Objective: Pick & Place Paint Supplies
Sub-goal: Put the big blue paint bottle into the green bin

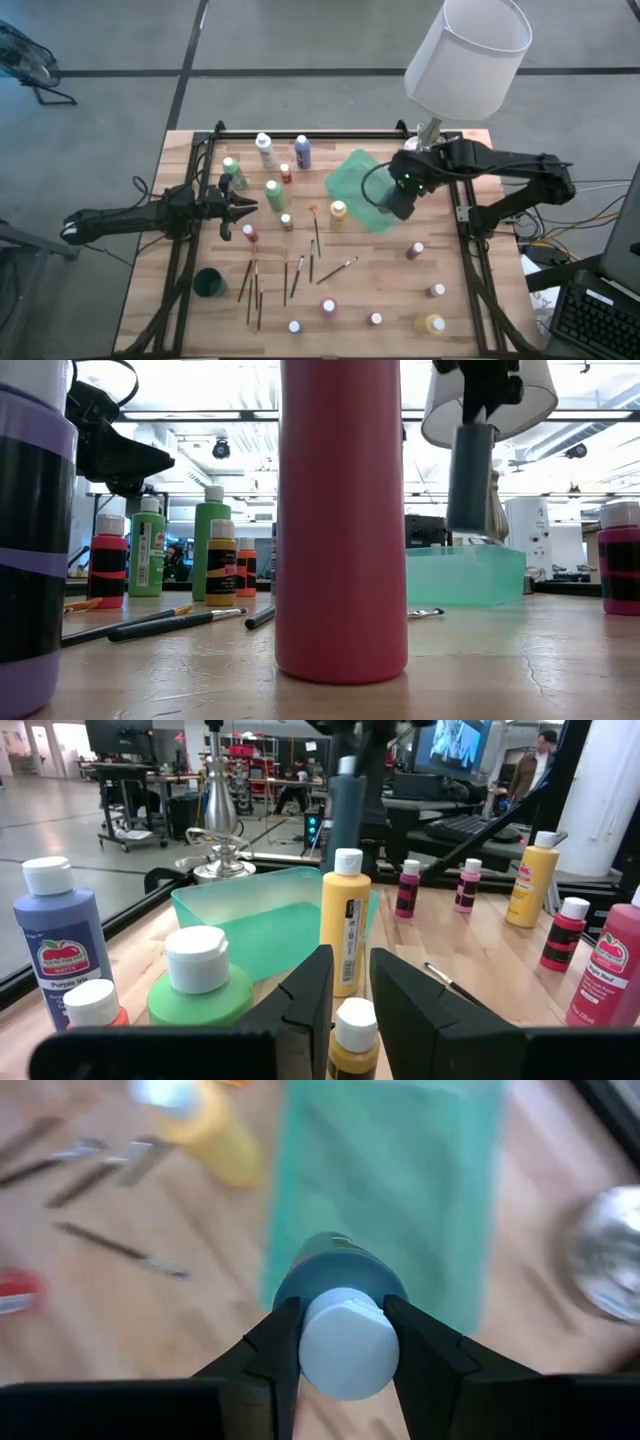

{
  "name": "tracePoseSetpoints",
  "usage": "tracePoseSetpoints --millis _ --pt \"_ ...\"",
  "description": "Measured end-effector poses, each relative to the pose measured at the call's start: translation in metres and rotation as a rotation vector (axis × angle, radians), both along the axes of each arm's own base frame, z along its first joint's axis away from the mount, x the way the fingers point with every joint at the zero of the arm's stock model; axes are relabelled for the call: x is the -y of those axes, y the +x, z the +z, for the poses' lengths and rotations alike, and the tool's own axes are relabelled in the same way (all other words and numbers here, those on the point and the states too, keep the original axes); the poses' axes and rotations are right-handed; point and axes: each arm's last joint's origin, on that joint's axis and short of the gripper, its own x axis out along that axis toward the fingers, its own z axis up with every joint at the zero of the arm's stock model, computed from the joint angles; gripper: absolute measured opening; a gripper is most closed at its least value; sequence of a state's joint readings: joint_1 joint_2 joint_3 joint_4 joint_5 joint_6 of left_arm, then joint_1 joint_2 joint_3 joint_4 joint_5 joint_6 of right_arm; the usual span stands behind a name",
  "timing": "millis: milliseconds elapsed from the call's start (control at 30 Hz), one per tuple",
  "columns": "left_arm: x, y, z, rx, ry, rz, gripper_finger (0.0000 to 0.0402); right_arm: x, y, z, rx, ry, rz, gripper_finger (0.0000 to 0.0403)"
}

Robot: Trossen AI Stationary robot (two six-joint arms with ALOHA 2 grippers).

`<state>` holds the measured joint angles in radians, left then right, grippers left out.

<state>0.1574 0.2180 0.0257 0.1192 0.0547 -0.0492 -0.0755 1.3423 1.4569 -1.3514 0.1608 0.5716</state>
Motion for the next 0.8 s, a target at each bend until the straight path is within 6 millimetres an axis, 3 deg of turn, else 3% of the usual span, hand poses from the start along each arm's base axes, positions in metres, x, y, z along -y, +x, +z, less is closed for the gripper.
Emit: tracePoseSetpoints --millis 333,800 --pt "0.000 0.000 0.000 -0.001 0.000 0.000 0.0076 0.023 -0.014 -0.008 -0.014 -0.049 -0.119 0.0115" --pt "0.000 0.000 0.000 -0.002 0.000 0.000 0.0076 0.031 -0.021 -0.058 -0.061 -0.029 -0.171 0.0115"
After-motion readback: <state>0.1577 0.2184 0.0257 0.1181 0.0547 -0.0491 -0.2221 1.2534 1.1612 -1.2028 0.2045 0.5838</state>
